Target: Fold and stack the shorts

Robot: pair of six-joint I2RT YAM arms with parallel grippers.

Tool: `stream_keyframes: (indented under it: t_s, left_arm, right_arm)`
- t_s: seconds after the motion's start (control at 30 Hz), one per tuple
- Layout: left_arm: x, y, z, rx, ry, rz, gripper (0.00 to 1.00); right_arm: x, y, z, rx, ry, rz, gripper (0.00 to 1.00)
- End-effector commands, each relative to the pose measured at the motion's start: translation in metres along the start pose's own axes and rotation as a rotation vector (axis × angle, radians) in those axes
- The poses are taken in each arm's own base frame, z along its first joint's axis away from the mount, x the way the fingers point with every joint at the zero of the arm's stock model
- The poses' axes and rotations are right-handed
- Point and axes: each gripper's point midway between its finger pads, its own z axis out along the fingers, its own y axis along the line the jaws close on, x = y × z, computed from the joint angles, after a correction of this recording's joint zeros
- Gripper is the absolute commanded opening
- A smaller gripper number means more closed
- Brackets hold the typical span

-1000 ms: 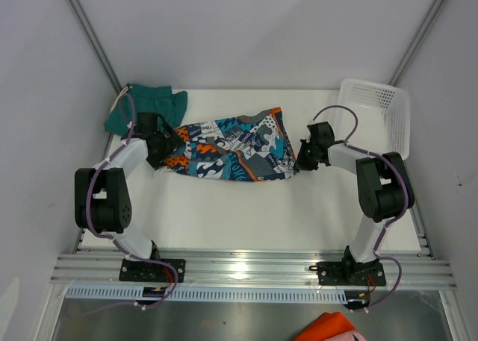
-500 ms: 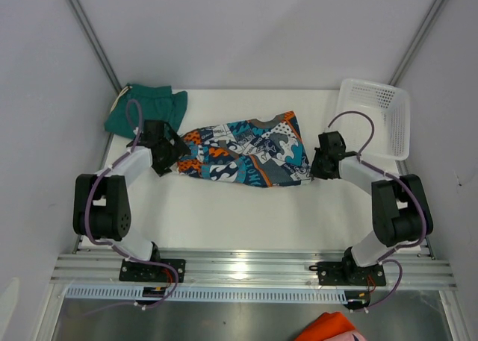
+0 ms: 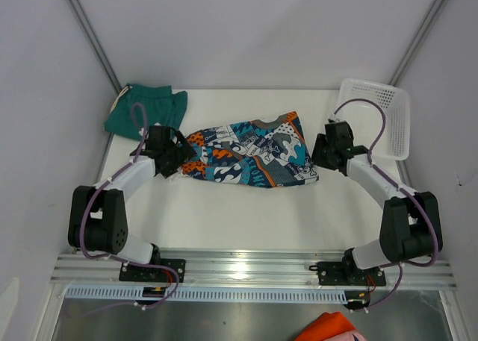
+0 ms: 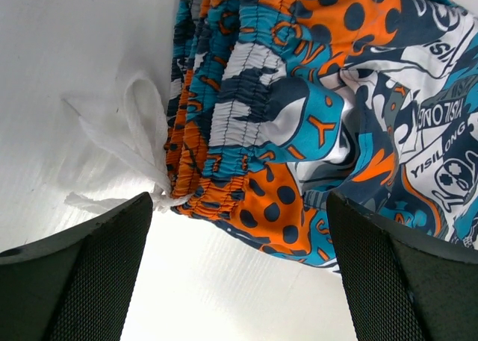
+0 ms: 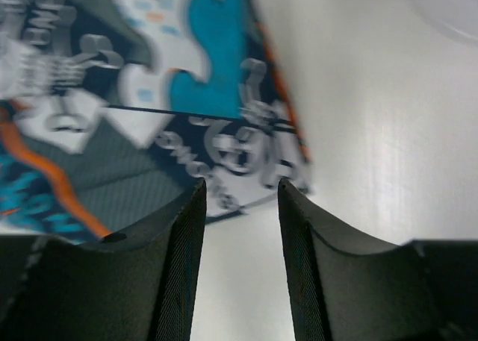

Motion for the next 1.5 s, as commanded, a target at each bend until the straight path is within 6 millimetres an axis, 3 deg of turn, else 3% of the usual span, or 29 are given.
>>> stream_keyframes:
  t_s: [0.0, 0.2, 0.3, 0.47, 0.5, 0.63, 0.8, 0.87, 1.13, 1.47]
  left_arm:
    - [-0.010, -0.011, -0.008, 0.063, -0.054, 0.022, 0.99]
    - [-0.008, 0.001, -0.002, 0.085, -0.022, -0.022, 0.99]
    - [-0.003, 0.007, -0.001, 0.115, -0.022, -0.032, 0.99]
    - [0.006, 0.010, -0.004, 0.145, -0.026, -0.037, 0.99]
    - [0.013, 0.014, -0.003, 0.145, -0.012, -0.039, 0.99]
    - [0.013, 0.010, -0.001, 0.178, 0.003, -0.052, 0.99]
    - [0.018, 0.004, 0.014, 0.219, 0.040, -0.091, 0.99]
    - [0.024, 0.004, 0.016, 0.235, 0.062, -0.104, 0.99]
    - [0.033, 0.012, 0.020, 0.231, 0.062, -0.136, 0.99]
    - [0.040, 0.008, 0.039, 0.286, 0.069, -0.234, 0.95]
  right_arm:
    - [-0.030, 0.081, -0.032, -0.310, -0.055, -0.029, 0.46]
    - [-0.018, 0.181, -0.039, -0.535, -0.006, -0.114, 0.44]
    - [-0.005, 0.226, -0.024, -0.638, 0.038, -0.131, 0.42]
    - [0.008, 0.283, -0.018, -0.834, 0.102, -0.102, 0.37]
    - [0.003, 0.296, -0.019, -0.891, 0.085, -0.079, 0.35]
    - [0.017, 0.319, -0.001, -0.977, 0.146, -0.040, 0.32]
    - [0.048, 0.329, 0.032, -0.975, 0.216, -0.019, 0.30]
    - [0.051, 0.331, 0.041, -0.962, 0.220, -0.017, 0.30]
    - [0.084, 0.310, 0.088, -0.817, 0.299, -0.002, 0.27]
    - [0.103, 0.295, 0.091, -0.788, 0.338, -0.006, 0.27]
